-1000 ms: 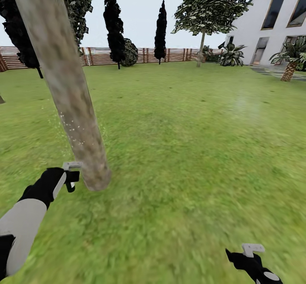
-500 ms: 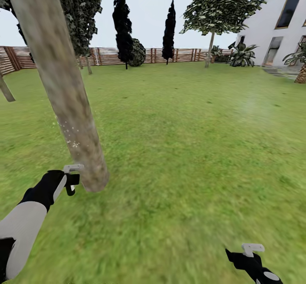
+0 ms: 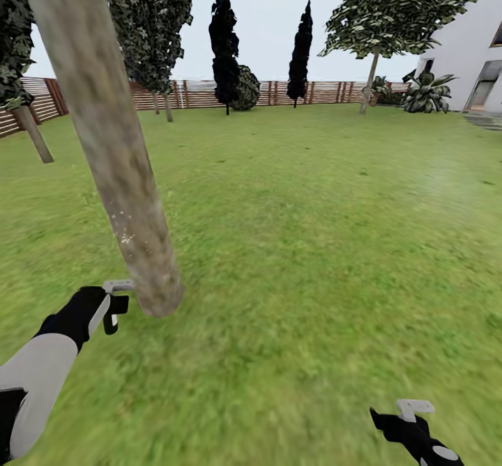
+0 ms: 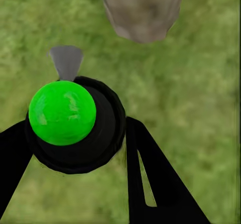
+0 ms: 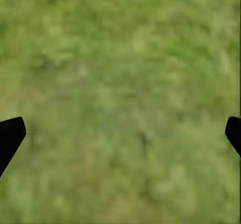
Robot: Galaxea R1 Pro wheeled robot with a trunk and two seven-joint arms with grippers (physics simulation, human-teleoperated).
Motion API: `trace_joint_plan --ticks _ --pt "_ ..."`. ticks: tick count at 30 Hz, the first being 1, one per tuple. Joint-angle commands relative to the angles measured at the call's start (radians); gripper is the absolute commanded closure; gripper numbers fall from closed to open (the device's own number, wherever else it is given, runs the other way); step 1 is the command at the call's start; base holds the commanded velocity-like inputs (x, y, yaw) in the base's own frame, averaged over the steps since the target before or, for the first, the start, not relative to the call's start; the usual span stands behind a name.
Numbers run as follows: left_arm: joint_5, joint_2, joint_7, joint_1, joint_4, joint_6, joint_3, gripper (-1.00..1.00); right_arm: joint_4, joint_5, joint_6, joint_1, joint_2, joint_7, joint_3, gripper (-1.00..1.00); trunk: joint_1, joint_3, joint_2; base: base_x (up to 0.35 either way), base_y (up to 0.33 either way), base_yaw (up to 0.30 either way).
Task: In the garden, pick up the pesticide atomizer on the floor and spray pesticide onto both trees until each tree trunk is fully covered.
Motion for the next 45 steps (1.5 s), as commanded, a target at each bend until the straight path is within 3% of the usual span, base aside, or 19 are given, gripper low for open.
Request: trace_joint_plan --ticks 1,14,29,45 --pt "-0.002 -0.001 0.001 0.0 -0.001 0.005 0.003 1.0 0.001 0.008 -0.004 -0.001 0.001 0.006 -0.009 -1.0 0.0 -0.001 0.0 0.282 -0.158 0.005" --pt "-0.002 -0.001 0.001 0.015 -0.003 0.005 0.003 1.0 0.001 0.009 -0.004 -0.001 0.001 0.006 -0.009 -1.0 0.0 -0.001 0.0 0.182 -0.224 0.232" --pt "-0.002 -0.001 0.001 0.015 -0.003 0.006 0.003 1.0 0.001 0.01 -0.004 -0.001 -0.001 0.004 -0.009 -1.0 0.0 -0.001 0.0 0.046 -0.266 0.025" --pt "-0.003 -0.002 0.001 0.015 -0.005 0.006 0.003 1.0 0.001 0.01 -0.004 -0.001 -0.001 0.004 -0.009 -1.0 0.0 -0.001 0.0 0.097 -0.27 0.264"
